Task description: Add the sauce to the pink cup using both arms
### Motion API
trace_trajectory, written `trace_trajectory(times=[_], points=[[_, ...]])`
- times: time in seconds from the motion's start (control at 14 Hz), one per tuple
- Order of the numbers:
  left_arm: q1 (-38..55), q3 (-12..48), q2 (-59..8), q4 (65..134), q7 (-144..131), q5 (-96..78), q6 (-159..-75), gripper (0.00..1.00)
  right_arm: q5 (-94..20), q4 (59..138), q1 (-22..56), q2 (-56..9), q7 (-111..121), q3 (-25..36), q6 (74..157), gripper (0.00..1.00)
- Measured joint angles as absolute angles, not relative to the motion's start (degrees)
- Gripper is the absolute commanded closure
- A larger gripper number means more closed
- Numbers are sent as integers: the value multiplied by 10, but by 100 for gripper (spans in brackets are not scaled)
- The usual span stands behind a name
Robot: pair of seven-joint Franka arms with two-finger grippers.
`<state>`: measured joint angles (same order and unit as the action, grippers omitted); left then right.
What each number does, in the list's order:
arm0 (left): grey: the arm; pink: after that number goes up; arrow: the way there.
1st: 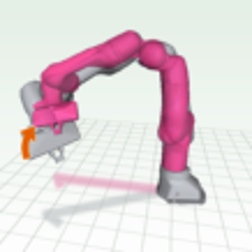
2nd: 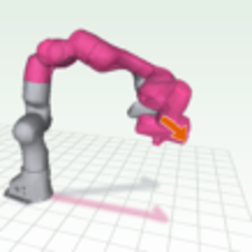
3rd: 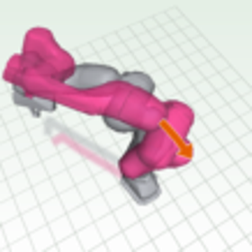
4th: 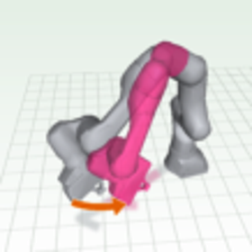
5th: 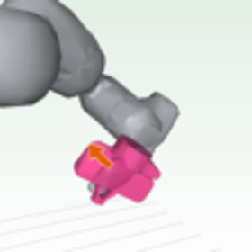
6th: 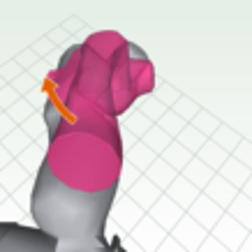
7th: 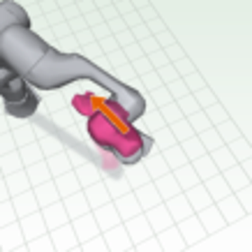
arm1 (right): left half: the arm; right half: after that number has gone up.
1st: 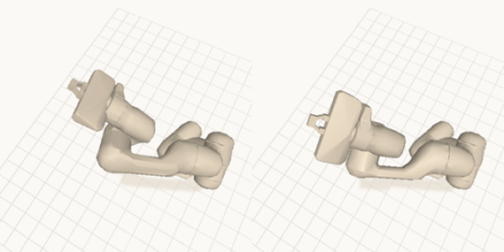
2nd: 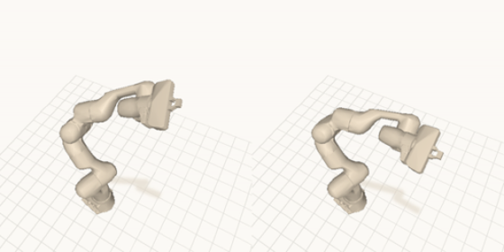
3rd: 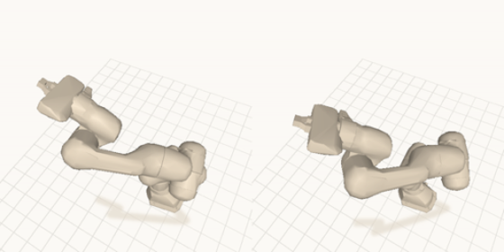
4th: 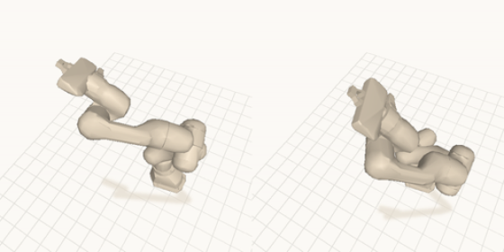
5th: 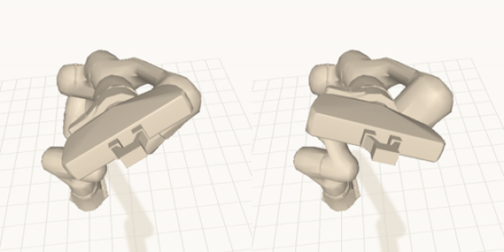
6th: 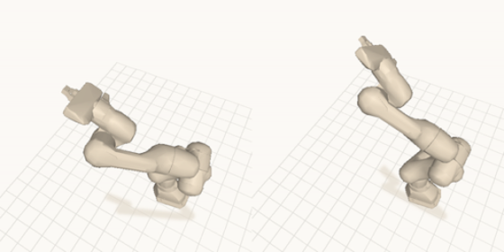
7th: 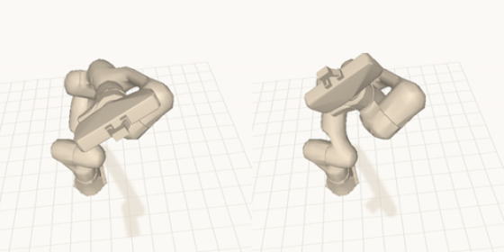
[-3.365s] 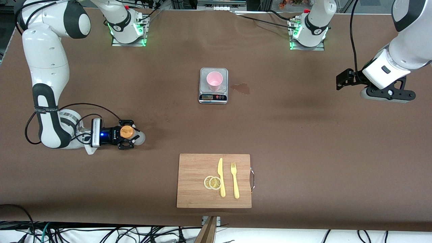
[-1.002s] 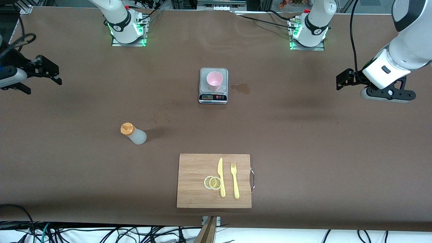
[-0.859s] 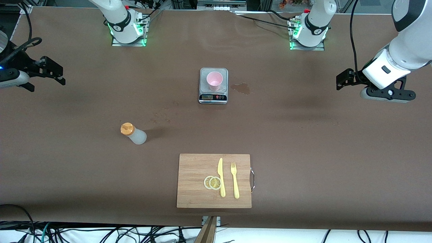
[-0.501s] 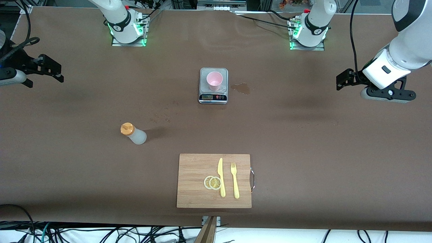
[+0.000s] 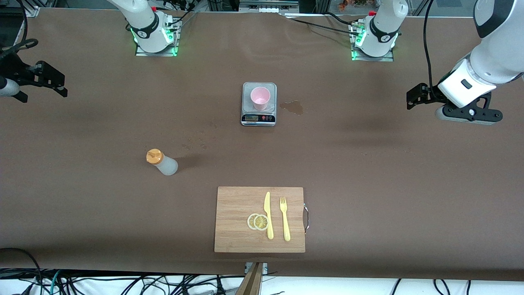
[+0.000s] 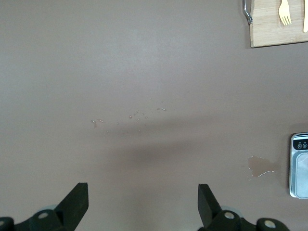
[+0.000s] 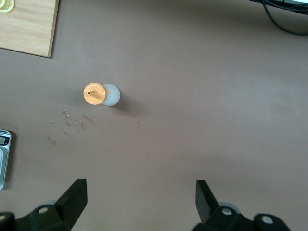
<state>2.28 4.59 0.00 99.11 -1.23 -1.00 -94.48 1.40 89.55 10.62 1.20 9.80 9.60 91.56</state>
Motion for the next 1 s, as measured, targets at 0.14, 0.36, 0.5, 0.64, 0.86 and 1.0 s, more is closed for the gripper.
trace_trajectory(times=[0.14, 0.36, 0.5, 0.64, 0.86, 1.0], points=[[23, 45, 0, 991, -12, -10, -945, 0, 14, 895, 106, 11, 92, 97, 914, 0], [23, 45, 0, 991, -11, -10, -945, 0, 11, 895, 106, 7, 75, 97, 899, 0], [22, 45, 0, 991, -2, -10, -945, 0, 2, 895, 106, 7, 53, 97, 871, 0], [21, 44, 0, 989, 10, -10, -945, 0, 1, 895, 106, 7, 44, 97, 860, 0], [21, 44, -2, 988, 15, -10, -945, 0, 0, 892, 106, 6, 44, 96, 861, 0], [21, 44, -2, 987, 15, -10, -945, 0, 0, 885, 107, 4, 42, 93, 864, 0]])
